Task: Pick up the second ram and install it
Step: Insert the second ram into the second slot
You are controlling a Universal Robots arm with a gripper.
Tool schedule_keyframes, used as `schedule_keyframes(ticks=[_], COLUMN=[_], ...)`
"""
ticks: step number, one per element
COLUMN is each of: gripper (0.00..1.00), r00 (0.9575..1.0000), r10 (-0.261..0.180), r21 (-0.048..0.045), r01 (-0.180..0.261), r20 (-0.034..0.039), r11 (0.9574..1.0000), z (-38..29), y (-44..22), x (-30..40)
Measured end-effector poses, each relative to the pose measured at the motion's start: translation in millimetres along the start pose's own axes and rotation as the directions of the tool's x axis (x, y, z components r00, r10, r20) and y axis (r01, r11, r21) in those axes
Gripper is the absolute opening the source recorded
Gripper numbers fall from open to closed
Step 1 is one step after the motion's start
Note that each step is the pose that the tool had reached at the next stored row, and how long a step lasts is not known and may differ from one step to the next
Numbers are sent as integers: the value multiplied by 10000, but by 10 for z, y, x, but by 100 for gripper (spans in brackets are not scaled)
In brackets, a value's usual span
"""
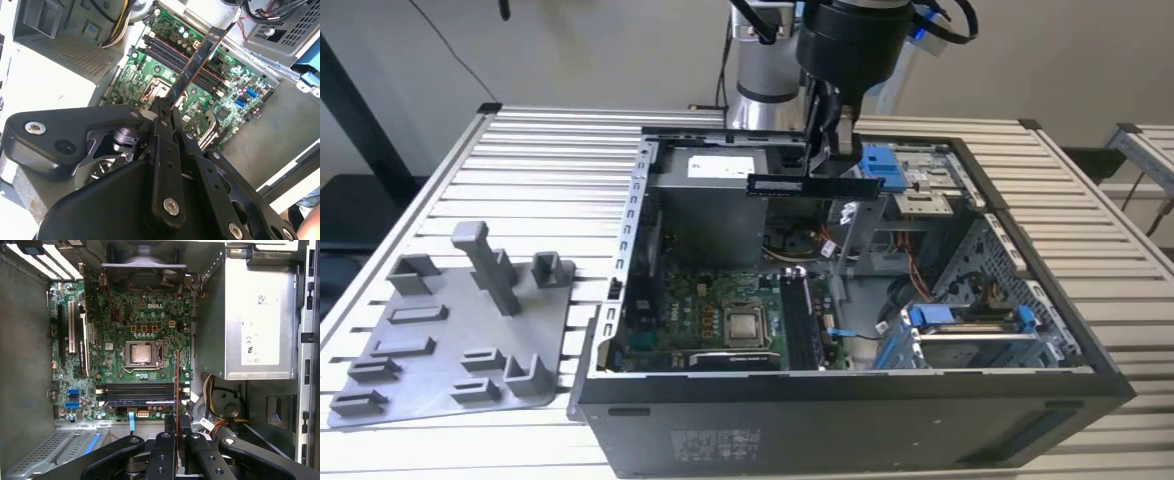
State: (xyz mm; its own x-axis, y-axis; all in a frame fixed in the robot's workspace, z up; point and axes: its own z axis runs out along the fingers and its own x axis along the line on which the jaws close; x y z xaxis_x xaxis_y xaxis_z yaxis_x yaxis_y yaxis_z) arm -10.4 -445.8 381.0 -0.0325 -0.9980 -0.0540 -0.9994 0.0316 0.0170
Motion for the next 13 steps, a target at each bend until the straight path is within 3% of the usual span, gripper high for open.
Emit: schedule_keyframes(ticks=[5, 13], gripper=[14, 14], r00=[10000, 9966], r10=[45, 828], r21=[3, 44], r01=[-45, -828], r20=[0, 16], r11=[10000, 9966], z=[0, 14], y=[-1, -1], x=[0, 1])
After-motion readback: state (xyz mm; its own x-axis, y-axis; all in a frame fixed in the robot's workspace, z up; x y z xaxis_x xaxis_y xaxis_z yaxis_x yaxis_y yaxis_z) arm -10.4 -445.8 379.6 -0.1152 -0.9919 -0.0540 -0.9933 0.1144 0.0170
